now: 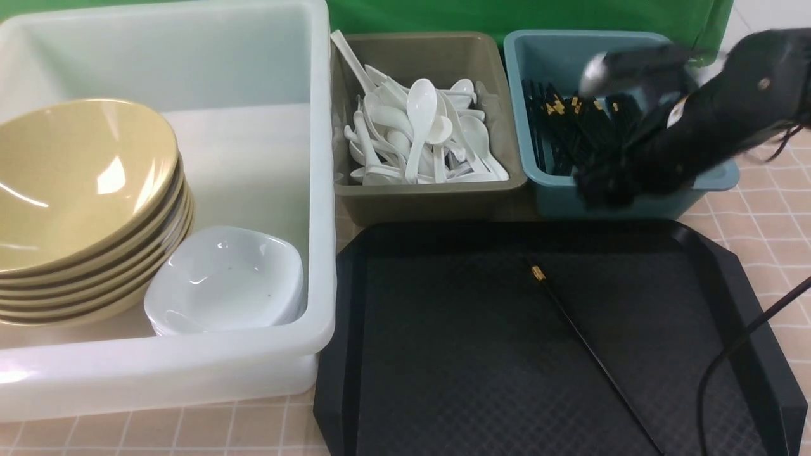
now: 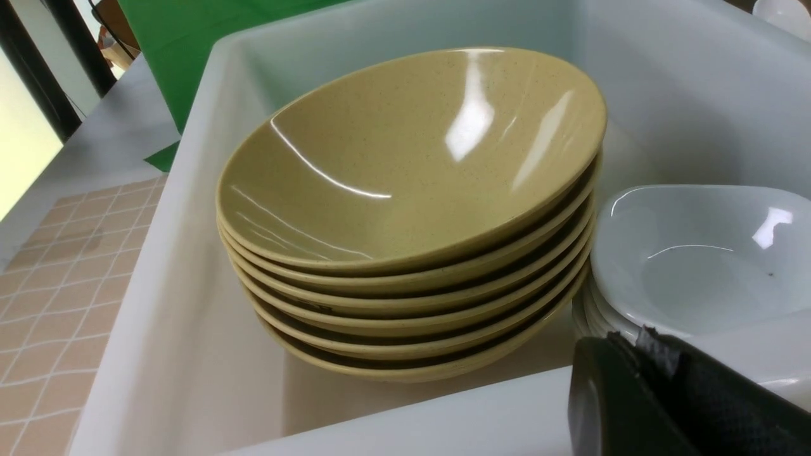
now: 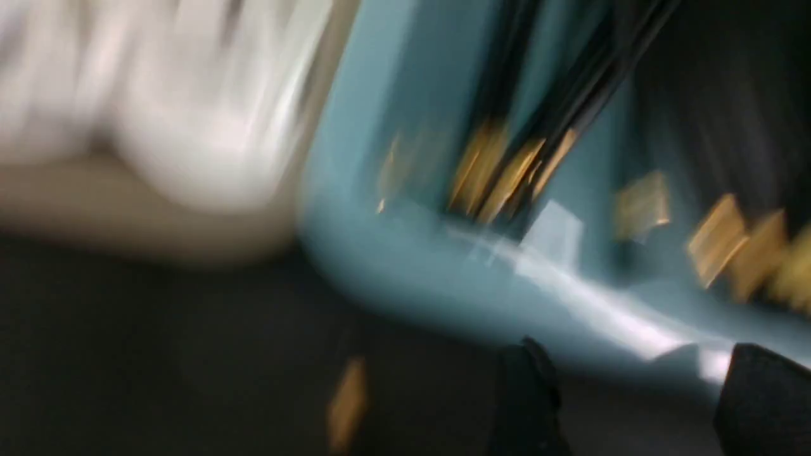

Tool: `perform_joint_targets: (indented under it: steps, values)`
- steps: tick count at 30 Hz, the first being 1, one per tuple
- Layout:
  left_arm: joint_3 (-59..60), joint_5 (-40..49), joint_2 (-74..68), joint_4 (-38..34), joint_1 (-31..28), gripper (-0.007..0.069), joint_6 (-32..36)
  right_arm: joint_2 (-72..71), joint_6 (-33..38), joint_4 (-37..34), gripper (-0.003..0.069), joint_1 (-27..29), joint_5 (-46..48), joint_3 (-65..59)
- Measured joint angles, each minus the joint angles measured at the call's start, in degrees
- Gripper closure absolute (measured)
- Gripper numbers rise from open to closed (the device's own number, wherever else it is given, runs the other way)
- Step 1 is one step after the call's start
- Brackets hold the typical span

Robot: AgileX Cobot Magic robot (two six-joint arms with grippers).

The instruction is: On brown table put chopsticks spoon bowls plates into blue grey white boxes.

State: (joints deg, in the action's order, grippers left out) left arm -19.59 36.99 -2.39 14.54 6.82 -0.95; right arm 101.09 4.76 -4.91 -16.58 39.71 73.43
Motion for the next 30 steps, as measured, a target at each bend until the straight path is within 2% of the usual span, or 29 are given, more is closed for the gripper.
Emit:
perform_joint_targets:
  steps: [2,4,10,11,12,14,15,16,17,19,23,27,28,30]
  values:
    - [0.00,0.00,0.00,0.00,0.00,0.0620,-0.01,0.78,0.98,-0.06,0.0223,-4.16,2.79,-2.79]
    - [0.00,0.00,0.00,0.00,0.00,0.0620,-0.01,2.15,1.36,-0.14,0.0223,-7.10,1.35,-4.61]
    - [0.00,0.00,0.00,0.00,0.00,0.0620,-0.01,7.00,1.47,-0.08,0.0254,-8.80,-2.53,-5.11]
    - [0.00,0.07,0.00,0.00,0.00,0.0620,-0.01,7.96,1.55,0.35,0.0300,-8.61,-3.04,-4.99]
    - [0.00,0.07,0.00,0.00,0.00,0.0620,-0.01,7.97,1.55,0.45,0.0314,-8.61,-3.04,-4.91]
    - [0.00,0.07,0.00,0.00,0.00,0.0620,-0.01,8.20,1.85,1.30,0.0426,-8.50,-2.68,-4.57]
    - [0.00,0.07,0.00,0.00,0.00,0.0620,-0.01,8.20,1.91,1.30,0.0426,-8.50,-2.68,-4.57]
    - [0.00,0.07,0.00,0.00,0.00,0.0620,-0.01,8.22,2.80,1.52,0.0517,-8.50,-2.18,-4.45]
    - [0.00,0.07,0.00,0.00,0.00,0.0620,-0.01,8.16,2.90,1.45,0.0554,-8.58,-1.91,-4.45]
    - [0.00,0.07,0.00,0.00,0.00,0.0620,-0.01,7.44,3.15,1.31,0.0582,-8.83,-1.08,-4.45]
    - [0.00,0.07,0.00,0.00,0.00,0.0620,-0.01,1.55,5.06,0.66,0.0582,-9.38,1.28,-5.33]
    - [0.00,0.07,0.00,0.00,0.00,0.0620,0.05,-10.01,6.07,0.84,0.0582,-8.54,-9.08,-5.39]
    - [0.00,0.07,0.00,0.00,0.00,0.0620,0.05,-13.64,6.13,0.97,0.0582,-7.48,-17.36,-5.39]
    - [0.00,0.07,0.00,0.00,0.00,0.0620,0.05,-16.30,6.87,1.11,0.0582,-5.84,-27.08,-5.27]
